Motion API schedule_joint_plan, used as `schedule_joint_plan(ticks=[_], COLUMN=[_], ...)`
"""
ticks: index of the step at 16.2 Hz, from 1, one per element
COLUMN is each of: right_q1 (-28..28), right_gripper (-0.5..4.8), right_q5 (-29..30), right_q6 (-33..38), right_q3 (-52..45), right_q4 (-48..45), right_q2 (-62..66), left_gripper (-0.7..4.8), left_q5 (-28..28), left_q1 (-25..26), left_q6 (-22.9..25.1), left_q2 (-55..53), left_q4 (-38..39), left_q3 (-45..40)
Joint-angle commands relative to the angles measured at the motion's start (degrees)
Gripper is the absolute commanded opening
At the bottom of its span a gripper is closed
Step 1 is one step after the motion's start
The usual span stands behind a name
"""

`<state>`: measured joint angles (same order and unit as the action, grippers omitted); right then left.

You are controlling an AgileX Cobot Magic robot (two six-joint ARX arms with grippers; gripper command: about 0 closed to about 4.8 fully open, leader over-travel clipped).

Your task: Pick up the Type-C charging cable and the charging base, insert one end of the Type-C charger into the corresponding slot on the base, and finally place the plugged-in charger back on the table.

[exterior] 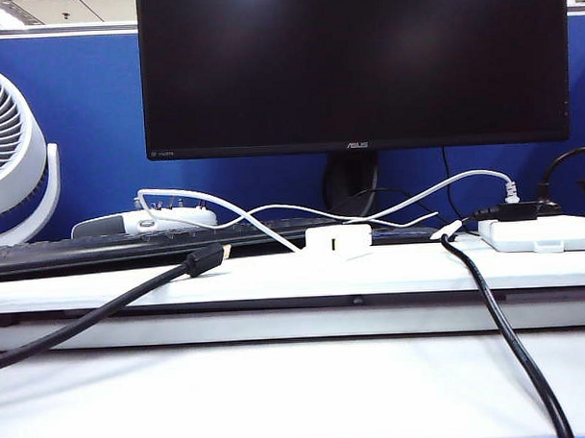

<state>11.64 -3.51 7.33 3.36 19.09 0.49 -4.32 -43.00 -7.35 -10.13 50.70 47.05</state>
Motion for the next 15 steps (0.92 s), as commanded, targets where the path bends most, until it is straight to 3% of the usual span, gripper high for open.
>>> schedule_joint_plan(ticks=[1, 3, 8, 11, 13, 15], right_q1=[-0.1, -0.1, -0.1, -0.1, -0.1, -0.1], right_gripper=[-0.06, 0.04, 0.03, 0.03, 0.03, 0.03], right_q5=[-0.5, -0.6, -0.4, -0.4, -0.4, -0.4], right_q6=[0.4, 0.9, 1.0, 1.0, 1.0, 1.0], right_q3=[-0.2, -0.2, -0.2, -0.2, -0.2, -0.2], right_q4=[0.3, 0.0, 0.0, 0.0, 0.0, 0.0], right_q2=[0.1, 0.0, -0.1, -0.1, -0.1, -0.1], left_gripper=[-0.06, -0.05, -0.04, -0.04, -0.04, -0.05], left_q5=[4.4, 7.1, 6.9, 2.2, -3.9, -4.1], left_q1=[0.0, 0.0, 0.0, 0.0, 0.5, 4.7], left_q6=[-0.2, -0.2, -0.2, -0.2, 0.0, 0.0], left_q2=[-0.2, -0.2, -0.2, -0.2, 2.4, 7.9], left_q4=[-11.4, -17.8, -32.3, -37.3, -40.6, -41.7], left_q3=[-7.0, -12.2, -27.3, -32.1, -35.3, -39.3])
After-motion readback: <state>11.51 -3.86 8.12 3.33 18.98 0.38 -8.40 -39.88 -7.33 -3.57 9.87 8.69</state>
